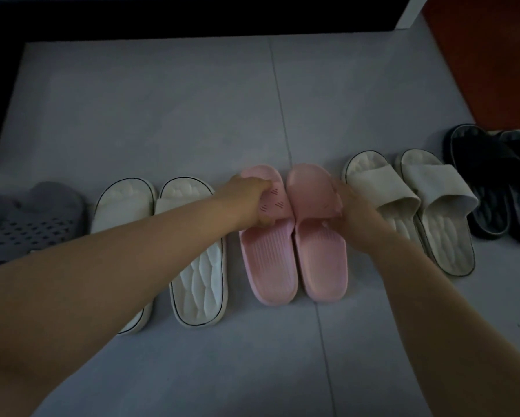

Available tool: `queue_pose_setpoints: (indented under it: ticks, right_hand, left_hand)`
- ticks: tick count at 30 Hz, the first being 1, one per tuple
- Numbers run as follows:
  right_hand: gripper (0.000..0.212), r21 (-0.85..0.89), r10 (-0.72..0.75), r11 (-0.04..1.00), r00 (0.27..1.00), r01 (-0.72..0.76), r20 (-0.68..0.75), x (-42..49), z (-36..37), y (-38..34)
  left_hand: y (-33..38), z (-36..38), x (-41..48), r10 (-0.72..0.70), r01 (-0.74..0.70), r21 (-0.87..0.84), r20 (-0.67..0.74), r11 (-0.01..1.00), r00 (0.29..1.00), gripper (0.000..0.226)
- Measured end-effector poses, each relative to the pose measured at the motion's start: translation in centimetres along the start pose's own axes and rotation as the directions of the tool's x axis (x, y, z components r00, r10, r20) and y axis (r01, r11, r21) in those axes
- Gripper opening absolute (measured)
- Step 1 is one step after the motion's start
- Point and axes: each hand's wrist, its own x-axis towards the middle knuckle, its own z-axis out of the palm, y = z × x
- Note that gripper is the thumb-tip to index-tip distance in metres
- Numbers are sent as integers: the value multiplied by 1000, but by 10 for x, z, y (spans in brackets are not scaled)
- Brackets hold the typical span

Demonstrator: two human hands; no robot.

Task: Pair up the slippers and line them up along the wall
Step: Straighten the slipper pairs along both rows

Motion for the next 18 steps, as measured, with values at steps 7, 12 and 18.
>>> queue_pose_setpoints:
  ticks: [7,12,18]
  right_hand:
    - [50,142,19,990,999,-12,-48,2,1,3]
    - [62,103,-23,994,1000,22,2,-1,-7,-10]
    - [97,-203,-226,944,958,259,175,5,16,-77]
  left_hand:
    - [-4,8,3,-11,12,-70,16,997,1000,84]
    - [4,-1,3,49,-49,4,10,999,999,81]
    - [-57,-63,-41,-20,17,-106,-28,994,999,79]
